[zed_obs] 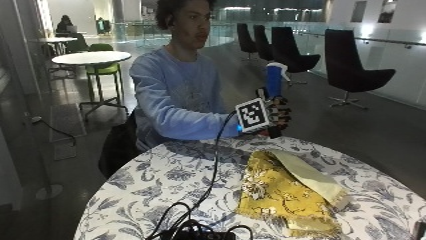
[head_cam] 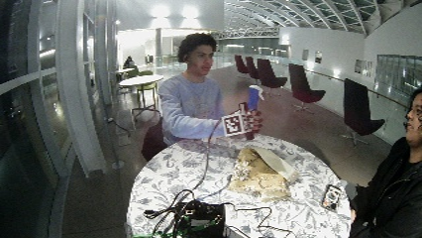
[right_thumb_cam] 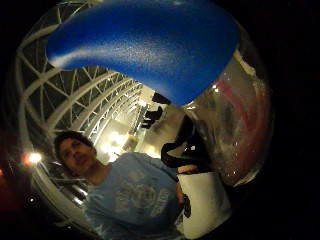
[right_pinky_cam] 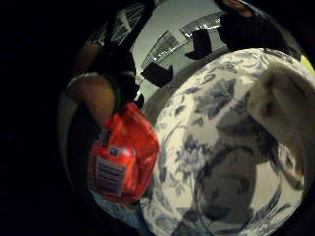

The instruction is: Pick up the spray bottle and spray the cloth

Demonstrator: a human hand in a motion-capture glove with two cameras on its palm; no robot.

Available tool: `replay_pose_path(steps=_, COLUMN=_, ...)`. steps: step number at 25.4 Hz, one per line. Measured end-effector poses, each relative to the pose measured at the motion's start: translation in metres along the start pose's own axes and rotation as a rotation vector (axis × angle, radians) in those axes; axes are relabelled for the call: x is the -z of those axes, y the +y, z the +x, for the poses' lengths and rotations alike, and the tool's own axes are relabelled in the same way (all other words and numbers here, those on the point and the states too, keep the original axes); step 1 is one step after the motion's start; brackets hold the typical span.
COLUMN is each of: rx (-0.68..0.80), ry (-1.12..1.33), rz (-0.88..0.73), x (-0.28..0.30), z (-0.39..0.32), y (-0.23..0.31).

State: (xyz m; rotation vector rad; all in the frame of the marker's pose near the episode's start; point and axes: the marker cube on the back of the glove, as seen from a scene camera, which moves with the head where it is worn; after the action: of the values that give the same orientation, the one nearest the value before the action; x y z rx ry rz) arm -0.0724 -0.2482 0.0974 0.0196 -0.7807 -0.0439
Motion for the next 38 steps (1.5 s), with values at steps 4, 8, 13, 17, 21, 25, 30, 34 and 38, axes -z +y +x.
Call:
replay_pose_path(steps=4, rx=0.033, ry=0.027, rz=0.004, x=-0.028, z=0.016, y=-0.024)
replay_pose_path(steps=8, rx=0.028, ry=0.040, rz=0.014, x=-0.041, z=0.037, y=-0.030)
replay_pose_path(steps=13, rx=0.009, ry=0.048, rz=0.028, x=-0.042, z=0.057, y=-0.029)
replay_pose_path(steps=17, rx=-0.006, ry=0.020, rz=-0.068, x=-0.041, z=0.061, y=-0.014)
replay_pose_path(steps=21, rx=-0.043, ry=0.025, rz=-0.047, x=-0.037, z=0.057, y=-0.008)
replay_pose_path(steps=25, rx=-0.036, ry=0.131, rz=0.050, x=-0.007, z=0.043, y=0.015)
replay_pose_path(steps=30, rx=-0.035, ry=0.196, rz=0.135, x=0.054, z=0.007, y=0.070)
replay_pose_path(steps=34, rx=-0.053, ry=0.240, rz=0.180, x=0.094, z=-0.018, y=0.117)
replay_pose_path(steps=38, rx=-0.099, ry=0.453, rz=0.188, x=0.143, z=-0.024, y=0.177)
